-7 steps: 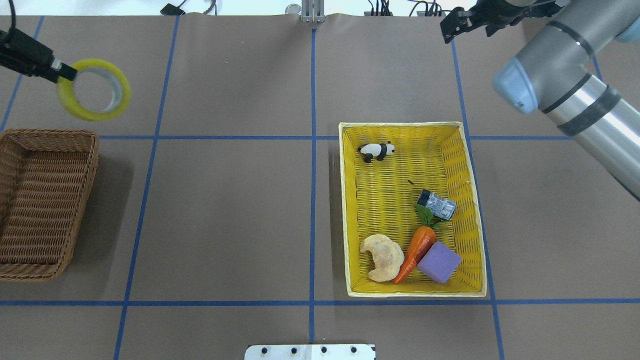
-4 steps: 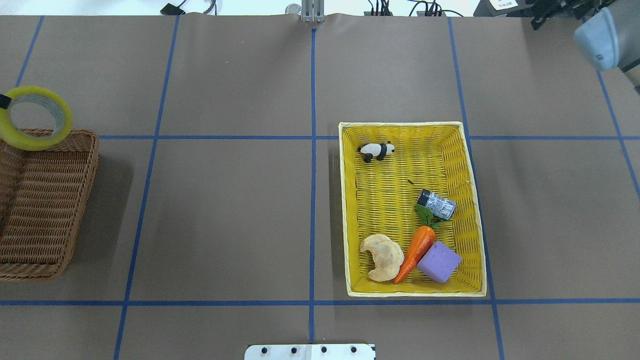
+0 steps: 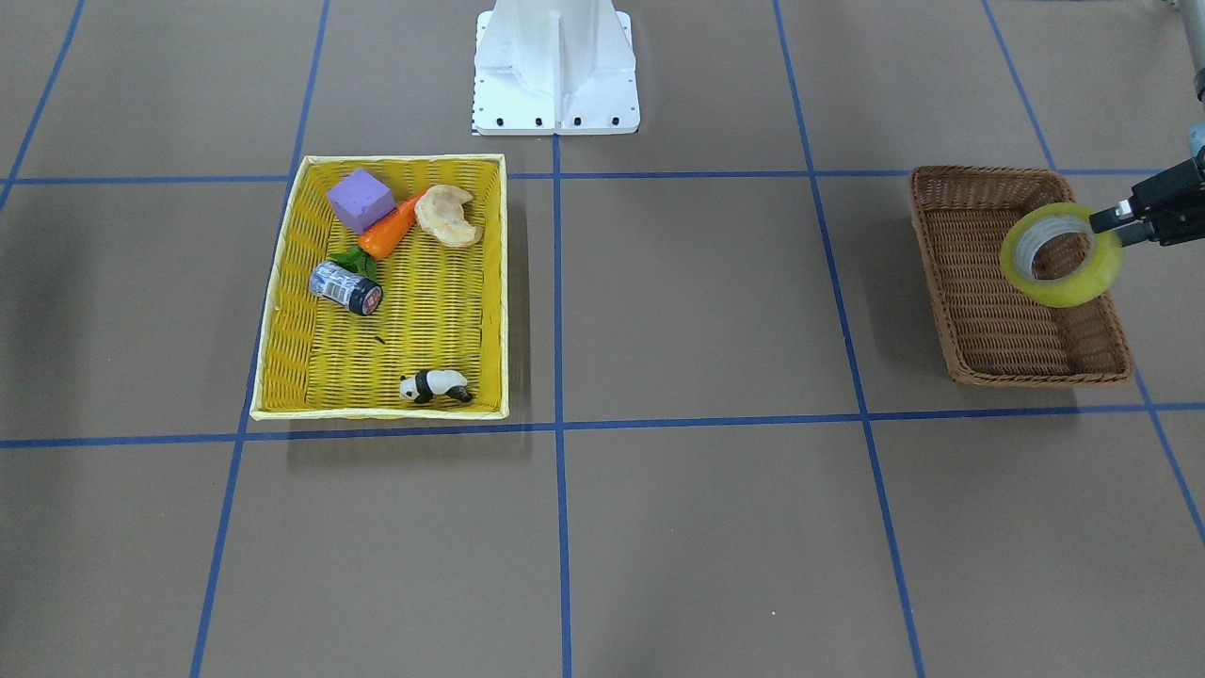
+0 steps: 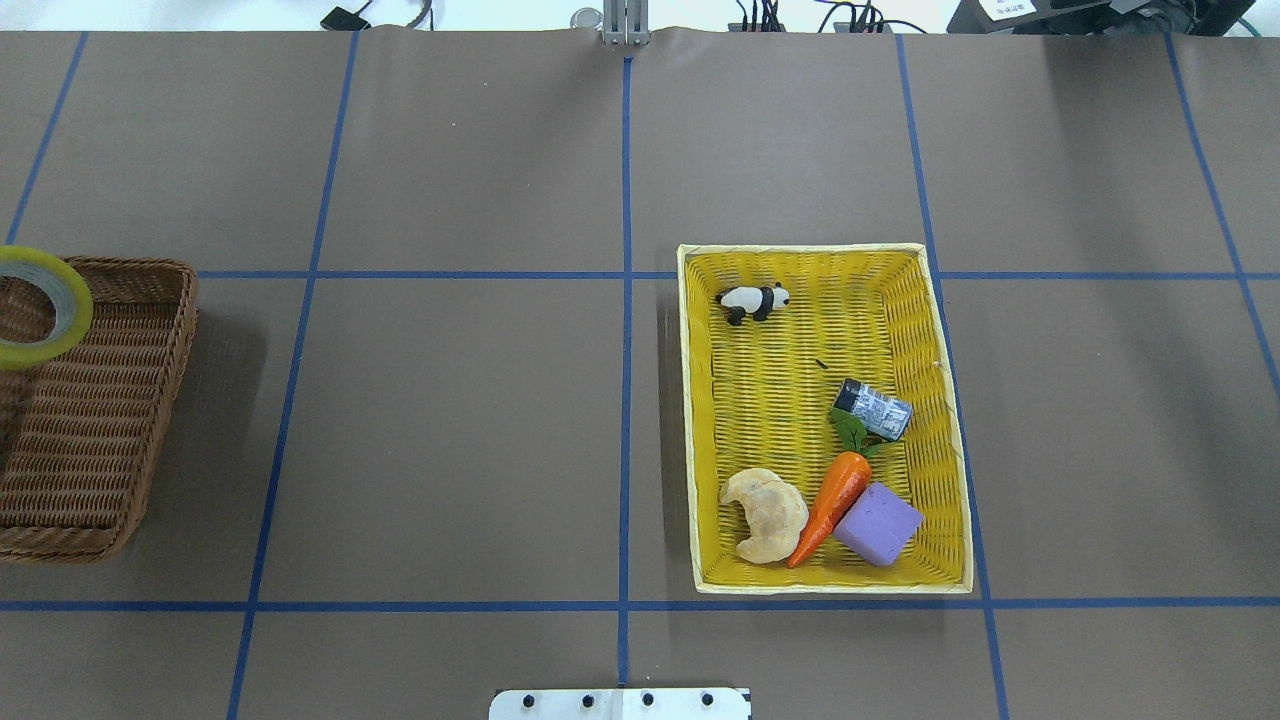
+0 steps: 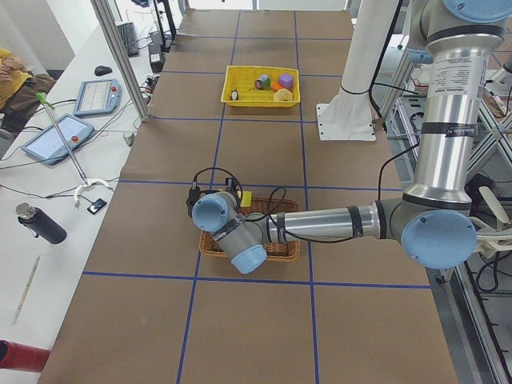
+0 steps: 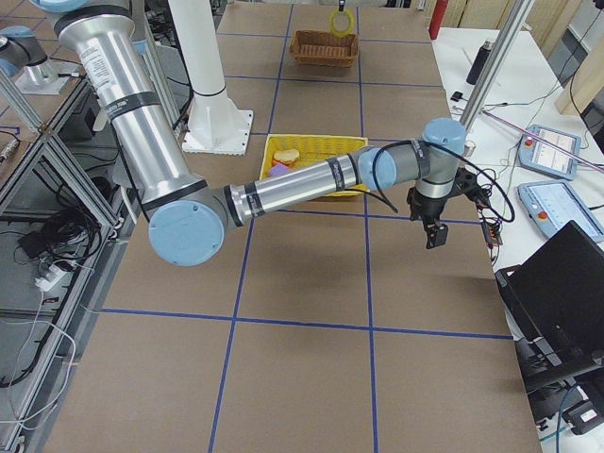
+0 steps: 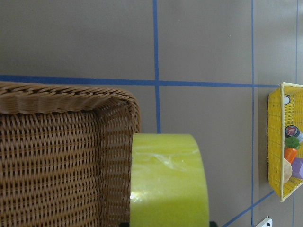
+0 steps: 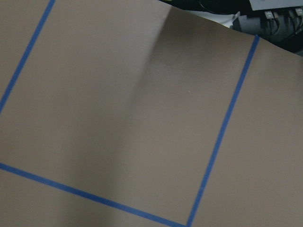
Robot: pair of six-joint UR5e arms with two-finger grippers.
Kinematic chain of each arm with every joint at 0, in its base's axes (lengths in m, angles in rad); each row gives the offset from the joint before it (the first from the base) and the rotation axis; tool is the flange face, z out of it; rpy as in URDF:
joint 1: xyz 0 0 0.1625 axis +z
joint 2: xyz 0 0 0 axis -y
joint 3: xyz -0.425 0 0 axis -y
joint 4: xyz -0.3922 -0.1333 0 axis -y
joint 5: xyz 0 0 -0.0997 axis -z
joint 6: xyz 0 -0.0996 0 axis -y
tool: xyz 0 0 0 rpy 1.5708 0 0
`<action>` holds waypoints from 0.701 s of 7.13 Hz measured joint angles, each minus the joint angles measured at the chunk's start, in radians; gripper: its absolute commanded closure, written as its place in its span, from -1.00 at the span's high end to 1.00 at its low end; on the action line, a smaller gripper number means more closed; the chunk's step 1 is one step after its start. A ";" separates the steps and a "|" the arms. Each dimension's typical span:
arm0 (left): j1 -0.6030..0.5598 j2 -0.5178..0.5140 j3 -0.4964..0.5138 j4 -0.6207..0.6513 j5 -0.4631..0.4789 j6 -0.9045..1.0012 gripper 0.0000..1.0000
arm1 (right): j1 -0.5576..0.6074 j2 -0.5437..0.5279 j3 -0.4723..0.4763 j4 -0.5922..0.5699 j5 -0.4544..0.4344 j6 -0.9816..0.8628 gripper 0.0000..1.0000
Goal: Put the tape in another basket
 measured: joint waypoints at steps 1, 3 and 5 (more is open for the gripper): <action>0.002 0.002 0.040 -0.043 0.002 0.001 -1.00 | 0.028 -0.033 -0.001 -0.013 0.001 -0.037 1.00; 0.004 0.001 0.084 -0.098 0.020 0.002 -0.51 | 0.055 -0.065 -0.001 -0.038 0.003 -0.069 1.00; 0.009 -0.003 0.100 -0.171 0.076 0.003 0.51 | 0.061 -0.073 -0.002 -0.040 0.001 -0.075 1.00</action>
